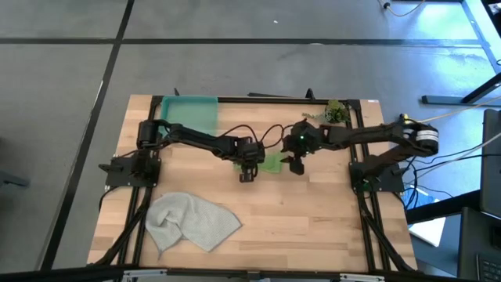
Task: Roll microfiber towels into tight, uniform cylinder then place into a basket
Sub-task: Put the rolled green towel into the light blue bin
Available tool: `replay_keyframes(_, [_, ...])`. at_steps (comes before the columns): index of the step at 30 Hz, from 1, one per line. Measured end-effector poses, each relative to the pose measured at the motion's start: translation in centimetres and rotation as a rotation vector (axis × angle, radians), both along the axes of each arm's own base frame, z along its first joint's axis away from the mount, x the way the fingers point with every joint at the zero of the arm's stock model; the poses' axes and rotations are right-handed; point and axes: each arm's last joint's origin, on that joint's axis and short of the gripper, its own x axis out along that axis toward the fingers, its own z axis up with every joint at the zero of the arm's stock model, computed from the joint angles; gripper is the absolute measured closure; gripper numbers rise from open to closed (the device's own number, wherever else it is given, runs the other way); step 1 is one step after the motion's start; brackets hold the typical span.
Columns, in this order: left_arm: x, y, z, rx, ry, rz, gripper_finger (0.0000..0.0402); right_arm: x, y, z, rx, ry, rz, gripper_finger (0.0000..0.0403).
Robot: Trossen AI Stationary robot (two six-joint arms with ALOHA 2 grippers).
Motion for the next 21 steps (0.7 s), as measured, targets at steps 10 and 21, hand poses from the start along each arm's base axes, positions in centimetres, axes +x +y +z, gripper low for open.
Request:
replay_keyframes(10, [-1.7, 0.9, 4.3, 0.06, -0.027, 0.049, 0.039, -2.8, 0.9, 4.4, -0.039, -0.097, 0.0, 0.0195])
replay_keyframes(21, [-5.8, 3.5, 11.3, 0.174, -0.1, 0.121, 0.039, -4.4, 1.9, 6.8, -0.061, -0.207, 0.03, 0.0195])
